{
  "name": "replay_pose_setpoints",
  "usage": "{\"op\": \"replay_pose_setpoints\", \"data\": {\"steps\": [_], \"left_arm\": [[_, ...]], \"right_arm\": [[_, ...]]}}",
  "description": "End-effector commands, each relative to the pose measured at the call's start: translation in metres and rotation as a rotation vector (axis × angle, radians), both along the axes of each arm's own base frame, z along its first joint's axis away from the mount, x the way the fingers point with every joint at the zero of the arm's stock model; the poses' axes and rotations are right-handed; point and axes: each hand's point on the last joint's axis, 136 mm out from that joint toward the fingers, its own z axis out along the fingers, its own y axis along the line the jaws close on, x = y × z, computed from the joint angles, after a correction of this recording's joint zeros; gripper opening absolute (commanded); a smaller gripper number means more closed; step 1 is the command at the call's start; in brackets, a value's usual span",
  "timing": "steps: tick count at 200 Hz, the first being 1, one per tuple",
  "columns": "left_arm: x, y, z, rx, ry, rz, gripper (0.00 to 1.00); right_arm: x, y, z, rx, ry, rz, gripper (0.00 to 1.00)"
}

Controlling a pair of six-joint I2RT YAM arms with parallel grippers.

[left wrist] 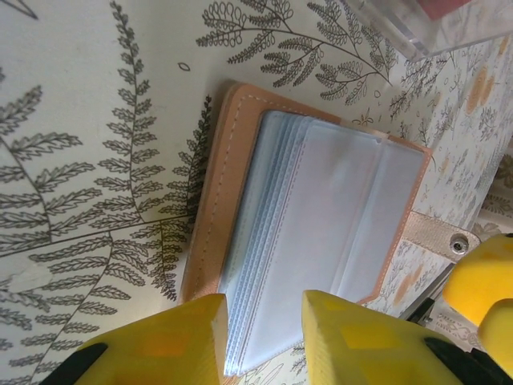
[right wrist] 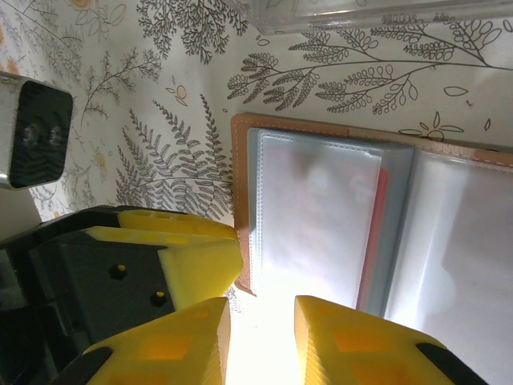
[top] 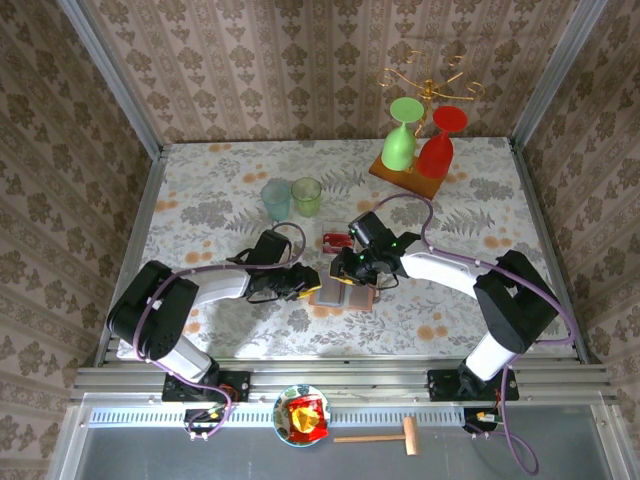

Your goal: Take the credit cards out of the card holder

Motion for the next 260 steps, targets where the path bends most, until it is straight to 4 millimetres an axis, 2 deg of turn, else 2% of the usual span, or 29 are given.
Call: {"op": "replay_pose_setpoints", "data": {"steps": [1, 150, 260], "left_arm": [[-0.006, 0.002, -0.004, 0.003, 0.015, -0.003, 0.31], [-0.017, 0.006, -0.011, -0.007, 0.039, -0.004, 0.33], [-0.021, 0.008, -0.013, -0.009, 0.046, -0.004, 0.33]], "right_arm": [[-0.007, 0.002, -0.009, 0.005, 0.043, 0.009, 0.3], [-0.016, 0.018, -0.031, 0.02, 0.121, 0.036, 0.4], [-0.024, 0.003, -0.047, -0.083, 0.142, 0.035, 0.41]]}}
